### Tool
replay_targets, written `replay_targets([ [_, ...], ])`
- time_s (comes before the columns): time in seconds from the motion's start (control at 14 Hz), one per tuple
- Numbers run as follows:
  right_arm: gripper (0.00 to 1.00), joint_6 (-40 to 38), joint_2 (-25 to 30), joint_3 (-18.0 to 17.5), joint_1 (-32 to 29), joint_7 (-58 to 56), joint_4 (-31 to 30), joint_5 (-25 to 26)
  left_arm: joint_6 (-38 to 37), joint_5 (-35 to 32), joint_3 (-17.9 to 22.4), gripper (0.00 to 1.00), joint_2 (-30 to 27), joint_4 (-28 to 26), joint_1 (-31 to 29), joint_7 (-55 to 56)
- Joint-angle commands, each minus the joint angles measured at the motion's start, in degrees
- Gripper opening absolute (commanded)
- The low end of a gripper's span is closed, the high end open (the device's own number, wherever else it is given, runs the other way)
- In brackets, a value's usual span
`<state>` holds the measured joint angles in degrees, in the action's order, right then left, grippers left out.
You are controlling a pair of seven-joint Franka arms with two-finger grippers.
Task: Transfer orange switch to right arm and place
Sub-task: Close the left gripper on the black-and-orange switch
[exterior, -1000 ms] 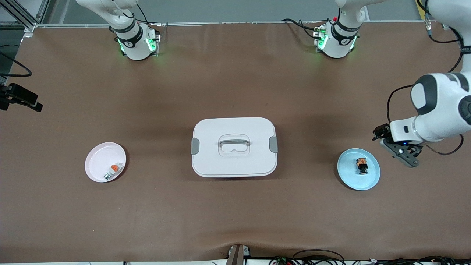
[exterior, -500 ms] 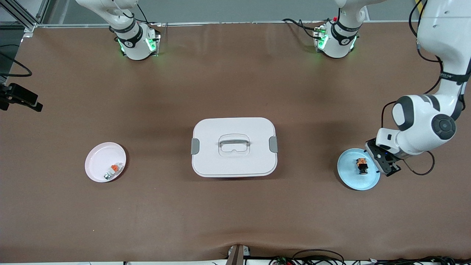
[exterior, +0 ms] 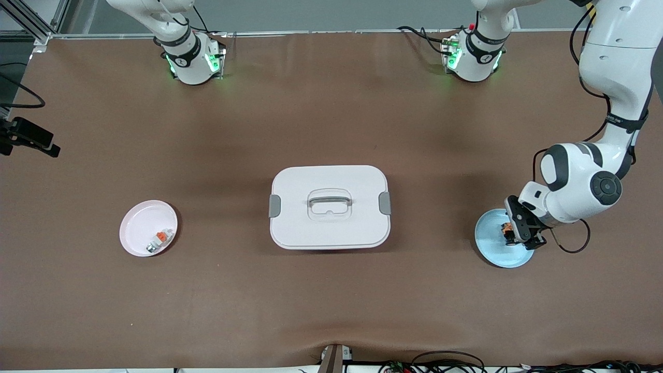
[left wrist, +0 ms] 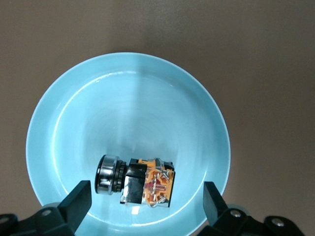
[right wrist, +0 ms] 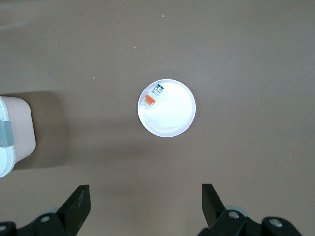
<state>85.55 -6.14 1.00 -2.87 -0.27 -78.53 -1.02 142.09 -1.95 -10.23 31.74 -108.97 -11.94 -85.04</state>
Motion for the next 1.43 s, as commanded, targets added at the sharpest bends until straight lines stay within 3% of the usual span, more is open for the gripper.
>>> replay_targets([
  [0.0, 1.0, -0.2, 0.9, -0.2, 0.1, 0.1, -0.3, 0.3, 1.6, -1.1, -0.1, 1.0, 0.6, 0.7, 0.6, -2.6],
  [0.36, 1.0, -0.3, 0.9, -0.2, 0.1, 0.1, -0.3, 0.2, 3.5, -5.5, -0.1, 1.0, 2.8, 2.4, 0.3, -4.2],
  [1.36, 1.0, -0.2, 0.9, -0.1, 0.0, 0.1, -0.3, 0.2, 4.8, -5.6, -0.2, 1.0, 4.7, 2.4, 0.2, -3.9],
])
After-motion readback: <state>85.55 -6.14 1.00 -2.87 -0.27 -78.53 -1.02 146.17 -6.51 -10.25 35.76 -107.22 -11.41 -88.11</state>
